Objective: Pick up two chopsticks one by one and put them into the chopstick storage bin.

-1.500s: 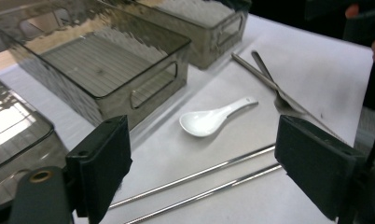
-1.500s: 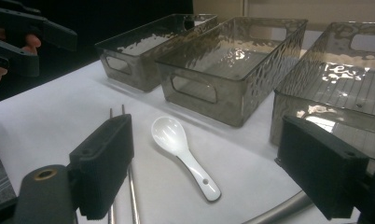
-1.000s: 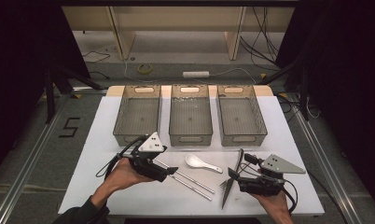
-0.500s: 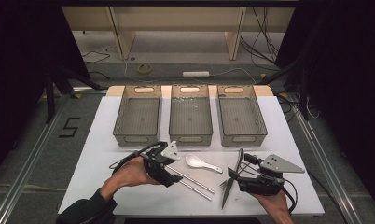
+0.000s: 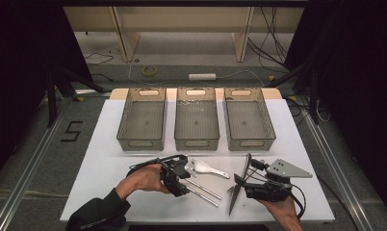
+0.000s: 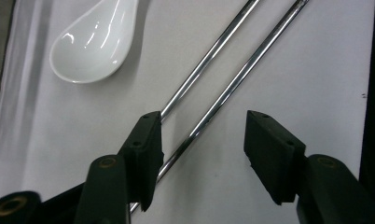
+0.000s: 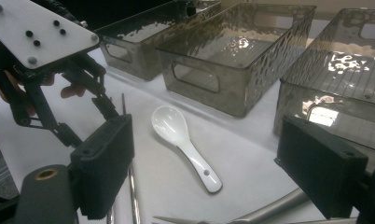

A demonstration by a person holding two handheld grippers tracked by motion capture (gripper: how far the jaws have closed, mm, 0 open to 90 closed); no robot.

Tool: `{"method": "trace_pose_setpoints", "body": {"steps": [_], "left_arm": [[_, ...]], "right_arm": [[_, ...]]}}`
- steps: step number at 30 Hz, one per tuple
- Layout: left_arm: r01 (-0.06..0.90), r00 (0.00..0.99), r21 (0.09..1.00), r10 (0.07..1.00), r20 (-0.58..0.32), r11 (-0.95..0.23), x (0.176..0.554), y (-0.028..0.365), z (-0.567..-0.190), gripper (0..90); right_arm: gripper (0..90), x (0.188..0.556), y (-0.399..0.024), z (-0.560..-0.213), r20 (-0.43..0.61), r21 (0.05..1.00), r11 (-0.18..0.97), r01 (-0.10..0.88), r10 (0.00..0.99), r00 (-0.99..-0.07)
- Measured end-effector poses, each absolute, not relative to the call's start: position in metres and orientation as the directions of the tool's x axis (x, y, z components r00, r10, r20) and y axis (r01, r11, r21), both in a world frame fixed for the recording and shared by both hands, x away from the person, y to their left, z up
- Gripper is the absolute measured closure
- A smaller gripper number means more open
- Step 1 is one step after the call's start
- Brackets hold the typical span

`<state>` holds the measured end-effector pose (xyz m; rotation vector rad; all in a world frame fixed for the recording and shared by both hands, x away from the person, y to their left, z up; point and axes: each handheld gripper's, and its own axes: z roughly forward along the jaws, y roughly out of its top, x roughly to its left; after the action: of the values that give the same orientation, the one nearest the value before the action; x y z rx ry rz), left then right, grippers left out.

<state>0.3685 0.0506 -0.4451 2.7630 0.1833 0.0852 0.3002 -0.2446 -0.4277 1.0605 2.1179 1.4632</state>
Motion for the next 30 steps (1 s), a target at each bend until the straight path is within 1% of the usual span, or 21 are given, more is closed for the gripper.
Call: {"method": "trace_pose_setpoints", "body": {"steps": [4,16,30], "left_arm": [[0.110,0.991,0.332,0.128,0.033,-0.937,0.372,0.048,-0.448,50.8],[0.091,0.994,0.307,0.105,0.029,-0.948,0.375,0.046,-0.455,56.7],[0.064,0.997,0.226,0.070,0.020,-0.972,0.371,0.043,-0.459,67.9]], "right_arm": [[19.8,0.300,-0.243,-0.428,0.122,0.904,0.191,0.383,0.743,-0.658],[20.1,0.302,-0.243,-0.429,0.116,0.899,0.206,0.387,0.739,-0.663],[20.3,0.302,-0.241,-0.431,0.109,0.893,0.224,0.390,0.734,-0.670]]}}
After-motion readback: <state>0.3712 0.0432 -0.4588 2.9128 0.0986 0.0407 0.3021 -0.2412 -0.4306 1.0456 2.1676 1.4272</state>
